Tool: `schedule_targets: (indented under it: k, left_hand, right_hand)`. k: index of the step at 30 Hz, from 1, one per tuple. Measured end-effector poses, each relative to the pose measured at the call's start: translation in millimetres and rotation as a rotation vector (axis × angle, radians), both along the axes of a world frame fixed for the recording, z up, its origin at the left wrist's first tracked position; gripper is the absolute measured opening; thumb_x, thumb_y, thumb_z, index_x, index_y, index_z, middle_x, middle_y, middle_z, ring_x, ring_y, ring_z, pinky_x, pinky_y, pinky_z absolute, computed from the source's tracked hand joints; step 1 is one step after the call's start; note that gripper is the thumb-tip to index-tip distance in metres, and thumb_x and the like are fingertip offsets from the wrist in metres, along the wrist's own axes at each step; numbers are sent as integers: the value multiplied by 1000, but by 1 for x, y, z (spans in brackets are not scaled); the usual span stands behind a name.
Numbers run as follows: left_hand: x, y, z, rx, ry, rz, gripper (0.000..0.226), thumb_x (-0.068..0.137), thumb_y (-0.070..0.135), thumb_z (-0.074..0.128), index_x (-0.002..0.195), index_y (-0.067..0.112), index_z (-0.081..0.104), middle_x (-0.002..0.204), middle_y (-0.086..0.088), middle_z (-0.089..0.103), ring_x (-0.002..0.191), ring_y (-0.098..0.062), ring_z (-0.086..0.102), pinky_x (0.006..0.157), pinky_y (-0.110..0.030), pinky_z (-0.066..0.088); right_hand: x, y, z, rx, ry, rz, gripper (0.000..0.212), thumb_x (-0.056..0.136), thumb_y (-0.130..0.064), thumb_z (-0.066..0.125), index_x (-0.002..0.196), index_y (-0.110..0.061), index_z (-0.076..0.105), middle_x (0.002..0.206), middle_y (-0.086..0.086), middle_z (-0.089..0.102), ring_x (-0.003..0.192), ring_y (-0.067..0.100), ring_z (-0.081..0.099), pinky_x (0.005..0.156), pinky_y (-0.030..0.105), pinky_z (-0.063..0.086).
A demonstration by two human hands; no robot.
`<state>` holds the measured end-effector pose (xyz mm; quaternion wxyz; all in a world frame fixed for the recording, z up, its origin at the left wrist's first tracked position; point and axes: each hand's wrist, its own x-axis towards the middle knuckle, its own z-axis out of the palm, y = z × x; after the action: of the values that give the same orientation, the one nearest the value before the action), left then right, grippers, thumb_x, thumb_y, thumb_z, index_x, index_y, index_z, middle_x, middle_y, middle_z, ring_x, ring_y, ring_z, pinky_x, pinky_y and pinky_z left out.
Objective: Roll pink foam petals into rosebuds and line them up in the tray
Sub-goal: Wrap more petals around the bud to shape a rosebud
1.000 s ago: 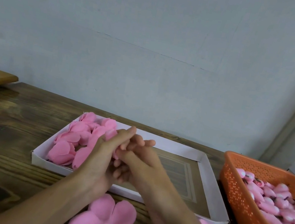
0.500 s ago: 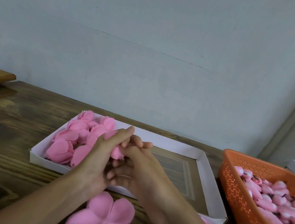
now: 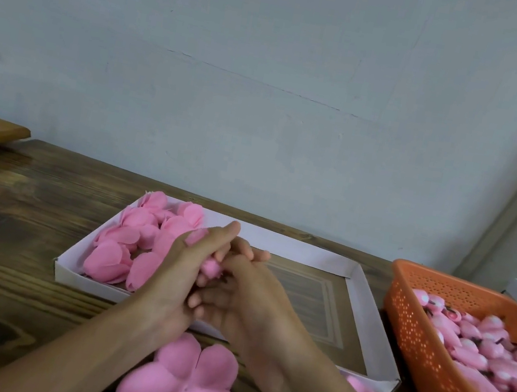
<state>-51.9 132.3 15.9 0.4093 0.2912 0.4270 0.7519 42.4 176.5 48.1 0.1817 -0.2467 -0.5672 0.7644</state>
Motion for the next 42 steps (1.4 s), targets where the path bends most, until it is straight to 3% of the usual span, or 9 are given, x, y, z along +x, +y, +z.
schedule_targets:
  k: [4, 9, 14, 21, 26, 30, 37, 40, 42]
  left_hand:
    - [0, -2, 1, -35, 58, -18, 44, 75, 58, 73, 75, 15, 68, 109, -18, 77, 80, -25, 76, 55, -28, 52]
    - [-5, -3, 6, -59, 20, 72, 36, 82, 57, 72, 69, 23, 70, 109, -12, 78, 79, -21, 76, 44, -23, 46]
    - [-1, -4, 5, -87, 54, -24, 40, 71, 61, 71, 67, 21, 68, 109, -12, 78, 62, -17, 70, 37, -18, 38]
    - [0, -2, 9, -87, 47, 82, 37, 92, 43, 63, 91, 6, 62, 117, -21, 73, 85, -17, 77, 43, -23, 48]
    - [1, -5, 9, -36, 48, 47, 65, 85, 46, 67, 95, -15, 47, 122, -31, 66, 69, -11, 75, 38, -17, 39]
    - [-1, -6, 7, -53, 76, -38, 49, 75, 56, 74, 79, 7, 67, 110, -20, 76, 77, -24, 75, 57, -27, 49]
    - [-4, -4, 6, -48, 62, 83, 38, 83, 54, 65, 68, 19, 67, 110, -14, 77, 85, -21, 75, 44, -22, 46]
    - [-3, -4, 7, -62, 90, 59, 40, 81, 55, 65, 59, 22, 62, 105, -9, 79, 70, -21, 69, 46, -18, 34]
    - [-1, -4, 6, -51, 55, 38, 43, 75, 57, 71, 61, 18, 60, 94, -10, 77, 74, -25, 70, 63, -26, 37]
  right_hand:
    - [3, 2, 3, -48, -47, 64, 16, 106, -16, 45, 98, -8, 56, 72, 12, 59, 59, 23, 59, 58, 30, 49]
    - [7, -4, -1, 49, 115, 93, 9, 103, 0, 52, 106, -6, 58, 89, 16, 60, 70, 21, 60, 72, 31, 56]
    - [1, -2, -1, -44, -8, 51, 21, 104, -17, 49, 87, -10, 58, 71, 10, 59, 58, 21, 58, 57, 27, 49]
    - [3, -8, 3, 29, 56, 46, 10, 107, -9, 47, 103, -8, 56, 86, 9, 61, 65, 15, 61, 59, 26, 50]
    - [0, -10, 1, -6, 41, -20, 15, 106, -12, 48, 92, -10, 55, 69, 8, 52, 59, 19, 52, 58, 28, 44]
    - [-5, -4, 3, -37, -98, -15, 34, 108, -25, 42, 78, -13, 52, 60, 6, 50, 51, 20, 50, 50, 29, 40]
    - [-2, -5, -12, 71, 93, 20, 10, 102, -1, 52, 102, -8, 60, 78, 6, 61, 69, 16, 61, 67, 29, 54]
    - [-8, -4, -17, 53, 89, -25, 12, 104, -9, 54, 92, -9, 58, 68, 4, 59, 60, 16, 59, 58, 26, 52]
    - [-11, -3, -14, -31, -1, -46, 25, 104, -21, 50, 82, -14, 59, 60, 3, 57, 51, 16, 56, 49, 26, 48]
